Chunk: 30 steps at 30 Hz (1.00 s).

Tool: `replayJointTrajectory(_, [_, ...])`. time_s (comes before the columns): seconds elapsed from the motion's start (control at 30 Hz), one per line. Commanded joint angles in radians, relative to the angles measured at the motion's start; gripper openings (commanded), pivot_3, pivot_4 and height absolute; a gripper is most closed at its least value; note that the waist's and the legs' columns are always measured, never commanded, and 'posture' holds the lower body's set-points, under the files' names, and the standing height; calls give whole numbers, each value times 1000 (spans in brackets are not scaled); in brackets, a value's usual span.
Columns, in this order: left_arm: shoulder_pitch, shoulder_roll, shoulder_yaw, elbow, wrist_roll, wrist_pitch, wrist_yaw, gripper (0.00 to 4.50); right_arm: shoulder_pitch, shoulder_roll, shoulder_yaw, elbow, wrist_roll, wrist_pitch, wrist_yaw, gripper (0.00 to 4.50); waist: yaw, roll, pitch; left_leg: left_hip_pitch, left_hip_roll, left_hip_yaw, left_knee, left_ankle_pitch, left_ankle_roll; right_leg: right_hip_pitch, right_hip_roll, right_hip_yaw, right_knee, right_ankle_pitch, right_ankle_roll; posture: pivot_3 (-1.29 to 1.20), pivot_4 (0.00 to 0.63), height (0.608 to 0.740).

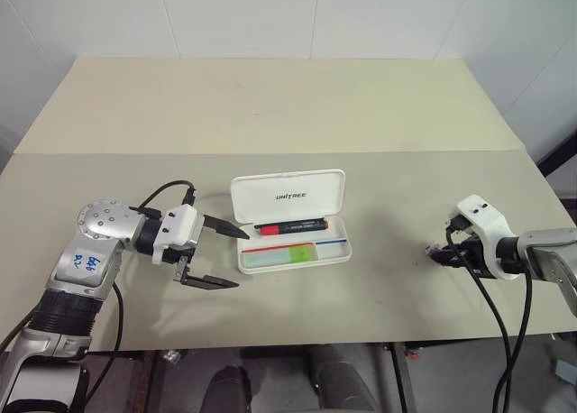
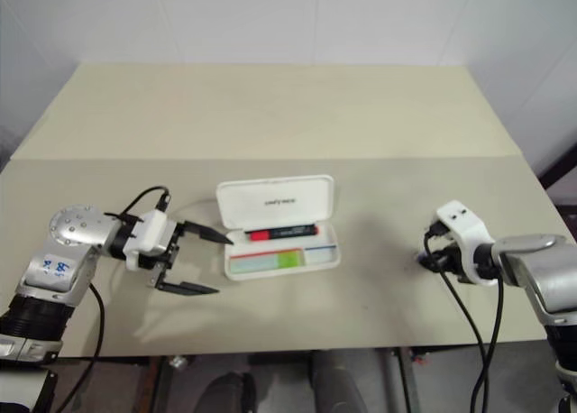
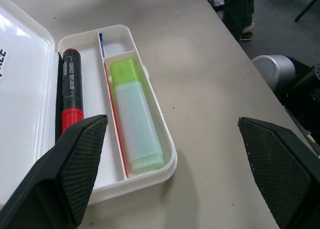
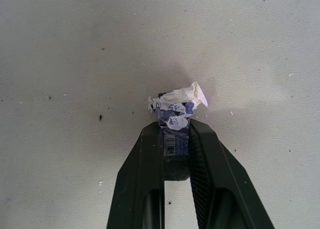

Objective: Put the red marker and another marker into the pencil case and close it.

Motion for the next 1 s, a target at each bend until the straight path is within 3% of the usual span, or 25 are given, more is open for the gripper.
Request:
replayJointTrajectory(0.03, [5, 19, 37, -27, -16, 3, 7, 4500, -14, -43, 29, 9, -15, -59, 16, 337, 0, 0, 0, 0, 0, 0, 0, 0, 0, 0, 0, 0, 0, 0, 0, 0, 150, 740])
replayJointTrajectory(0.2, [7, 29, 44, -28, -15, 3, 5, 4500, -74, -71, 112, -20, -37, -278, 124, 337, -3, 0, 0, 0, 0, 2, 0, 0, 0, 0, 0, 1, 0, 0, 0, 0, 150, 740])
replayJointTrajectory(0.43, [17, 45, 62, -30, -14, 6, 5, 4500, -231, -30, 268, -83, -54, -430, 276, 337, -1, 0, 0, 1, 1, 1, 0, 0, 0, 0, 1, 0, 0, 0, 0, 0, 150, 740])
replayJointTrajectory(0.7, [39, 57, 79, -59, -19, 22, 29, 4500, -432, 138, 423, -67, -79, -448, 342, 337, -2, 0, 0, 1, 1, 1, 0, -1, 1, 0, 0, 0, 0, 0, -1, 0, 150, 740])
replayJointTrajectory(1.0, [72, 62, 103, -98, -22, 42, 59, 4500, -460, 190, 504, -10, -151, -505, 391, 337, 3, 0, 0, 0, 2, 1, 0, -1, 2, -1, 0, -2, 0, -1, -2, 0, 150, 740])
